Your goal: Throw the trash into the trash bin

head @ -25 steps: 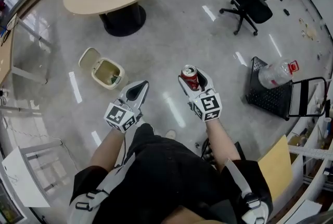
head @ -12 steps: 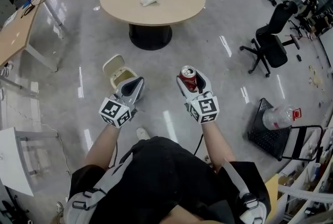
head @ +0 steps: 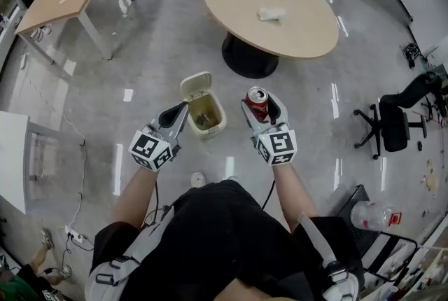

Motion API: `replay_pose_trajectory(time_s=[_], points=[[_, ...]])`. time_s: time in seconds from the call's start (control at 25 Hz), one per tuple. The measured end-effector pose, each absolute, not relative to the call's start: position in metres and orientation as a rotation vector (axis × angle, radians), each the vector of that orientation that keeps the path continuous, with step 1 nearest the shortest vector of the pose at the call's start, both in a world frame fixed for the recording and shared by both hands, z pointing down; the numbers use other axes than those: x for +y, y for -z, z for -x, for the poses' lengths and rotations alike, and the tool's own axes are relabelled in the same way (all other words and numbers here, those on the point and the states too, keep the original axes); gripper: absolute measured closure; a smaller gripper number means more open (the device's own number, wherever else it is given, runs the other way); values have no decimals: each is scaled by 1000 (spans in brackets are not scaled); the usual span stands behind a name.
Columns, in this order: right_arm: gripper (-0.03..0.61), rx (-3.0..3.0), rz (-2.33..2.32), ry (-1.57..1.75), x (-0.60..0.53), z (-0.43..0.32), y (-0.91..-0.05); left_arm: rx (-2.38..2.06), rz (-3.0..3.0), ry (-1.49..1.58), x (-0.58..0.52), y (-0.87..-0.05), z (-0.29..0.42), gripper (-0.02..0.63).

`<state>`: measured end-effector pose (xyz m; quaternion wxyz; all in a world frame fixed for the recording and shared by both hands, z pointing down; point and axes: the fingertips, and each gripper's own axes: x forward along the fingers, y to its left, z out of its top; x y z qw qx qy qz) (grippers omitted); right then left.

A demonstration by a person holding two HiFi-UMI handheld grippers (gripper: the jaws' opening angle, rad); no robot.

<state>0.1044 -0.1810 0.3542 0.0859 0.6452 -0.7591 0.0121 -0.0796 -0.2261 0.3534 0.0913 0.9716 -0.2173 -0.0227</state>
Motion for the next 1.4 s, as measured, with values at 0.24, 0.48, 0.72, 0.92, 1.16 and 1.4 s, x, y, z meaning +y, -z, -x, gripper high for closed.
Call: replay_pose_trajectory(time_s=[0.24, 0.48, 0.72, 0.92, 1.16, 1.4], points=[[296, -2379, -1765, -18, -235, -75, -355, -812, -2864, 97, -255, -350, 99, 612], [296, -2531, -1684, 41, -286, -72, -333, -940, -2881, 114, -287, -325, 98, 612], [296, -2609, -1613, -13, -319, -72, -348, -1060, -2849, 110, -313, -324, 95, 612], [296, -2614, -1523, -131, -328, -67, -384, -1160, -2751, 44, -320, -361, 103, 612], [296, -2515, -1462, -291, -328, -67, -445, -1185, -2635, -2, -327, -419, 107, 612], [296, -2403, -1532, -512, -331, -47, -516, -1107, -2555, -140, -326, -485, 118, 612]])
